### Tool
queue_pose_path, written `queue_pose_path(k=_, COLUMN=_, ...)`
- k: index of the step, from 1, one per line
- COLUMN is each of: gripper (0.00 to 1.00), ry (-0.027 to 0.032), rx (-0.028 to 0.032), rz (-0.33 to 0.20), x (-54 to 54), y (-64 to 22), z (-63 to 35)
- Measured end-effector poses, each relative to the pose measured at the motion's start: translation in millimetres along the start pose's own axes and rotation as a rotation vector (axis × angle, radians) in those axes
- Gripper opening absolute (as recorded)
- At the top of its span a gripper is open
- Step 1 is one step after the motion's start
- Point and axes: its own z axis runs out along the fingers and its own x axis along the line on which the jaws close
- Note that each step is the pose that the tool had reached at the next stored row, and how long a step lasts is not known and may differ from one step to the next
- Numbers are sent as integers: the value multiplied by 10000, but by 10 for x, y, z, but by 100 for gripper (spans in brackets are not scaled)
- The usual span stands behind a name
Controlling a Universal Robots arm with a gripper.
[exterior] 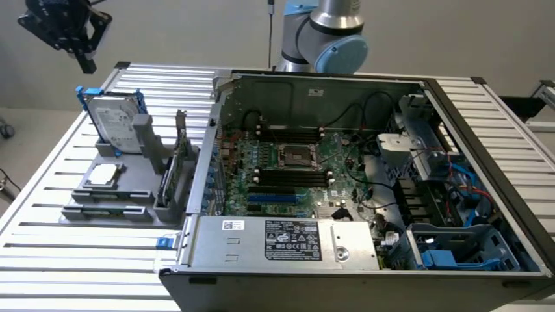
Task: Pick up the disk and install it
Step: 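Pick up the disk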
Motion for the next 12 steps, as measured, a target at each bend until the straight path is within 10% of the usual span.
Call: queue_pose_path(k=12, gripper=11, ry=-61, rx=-48, rz=-2172, x=0, y=1, z=32)
